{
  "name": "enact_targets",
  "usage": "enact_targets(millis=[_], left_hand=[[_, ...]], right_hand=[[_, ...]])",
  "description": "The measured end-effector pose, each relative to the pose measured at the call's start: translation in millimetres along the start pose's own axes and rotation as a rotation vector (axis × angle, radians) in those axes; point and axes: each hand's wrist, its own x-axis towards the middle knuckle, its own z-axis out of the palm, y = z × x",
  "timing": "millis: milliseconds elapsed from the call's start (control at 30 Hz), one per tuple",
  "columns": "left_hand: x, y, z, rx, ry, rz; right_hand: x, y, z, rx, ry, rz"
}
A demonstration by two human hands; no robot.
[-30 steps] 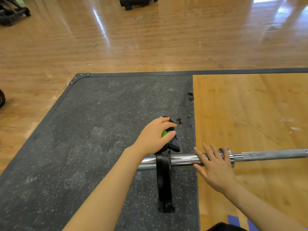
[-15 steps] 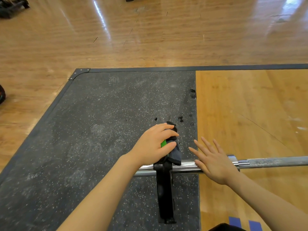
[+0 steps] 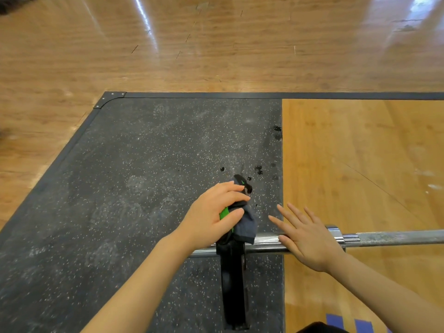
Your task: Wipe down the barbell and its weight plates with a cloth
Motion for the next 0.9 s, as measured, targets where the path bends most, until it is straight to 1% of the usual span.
enact_targets(millis=[133, 233, 333, 433, 567, 700, 900], left_hand=[[18.1, -4.3, -2.8, -0.115, -0.034, -0.117], [29.1, -5.2, -2.8, -0.136, -0.048, -0.163], [30.1, -6.1, 0.1, -0.140, -0.033, -0.173], [31.6, -7.1, 0.0, -0.139, -0.030, -0.181], [31.9, -6.8, -1.8, -0.133, -0.035, -0.192], [25.1, -5.9, -4.8, -0.081, -0.048, -0.175], [12.0, -4.0, -12.9, 0.053, -0.115, -0.104]], right_hand=[[-2.6, -1.7, 0.2, 0.000, -0.017, -0.014], [-2.0, -1.0, -2.0, 0.038, -0.016, -0.017], [-2.2, -1.2, -3.8, 0.057, 0.014, -0.046], [-4.8, -1.8, -7.5, 0.039, 0.087, -0.108], [-7.9, 2.9, -8.1, 0.010, 0.221, -0.264], [-11.3, 7.6, 3.3, -0.027, 0.313, -0.395], [-15.9, 10.4, 17.5, -0.037, 0.368, -0.469]])
